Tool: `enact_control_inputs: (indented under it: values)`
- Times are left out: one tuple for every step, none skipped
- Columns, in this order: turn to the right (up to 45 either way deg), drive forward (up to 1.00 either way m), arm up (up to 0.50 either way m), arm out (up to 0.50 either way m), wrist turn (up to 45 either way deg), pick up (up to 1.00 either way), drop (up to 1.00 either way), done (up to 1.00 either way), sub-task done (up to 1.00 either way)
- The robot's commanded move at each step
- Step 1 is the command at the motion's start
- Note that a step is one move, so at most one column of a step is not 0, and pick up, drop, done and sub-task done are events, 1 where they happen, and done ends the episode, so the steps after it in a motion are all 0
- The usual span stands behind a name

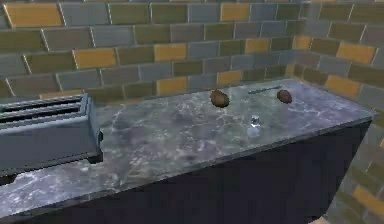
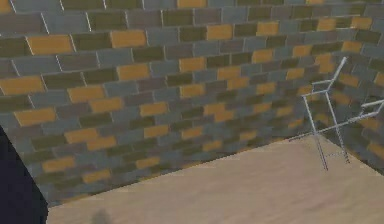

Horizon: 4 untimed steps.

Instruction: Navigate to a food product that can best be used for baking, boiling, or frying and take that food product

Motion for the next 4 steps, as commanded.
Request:
enact_control_inputs:
  values:
    - [-45.0,0.0,0.0,0.0,0.0,0.0,0.0,0.0,0.0]
    - [-33.0,0.0,0.0,0.0,0.0,0.0,0.0,0.0,0.0]
    - [45.0,0.0,0.0,0.0,0.0,0.0,0.0,0.0,0.0]
    - [3.0,0.0,0.0,0.0,0.0,0.0,0.0,0.0,0.0]
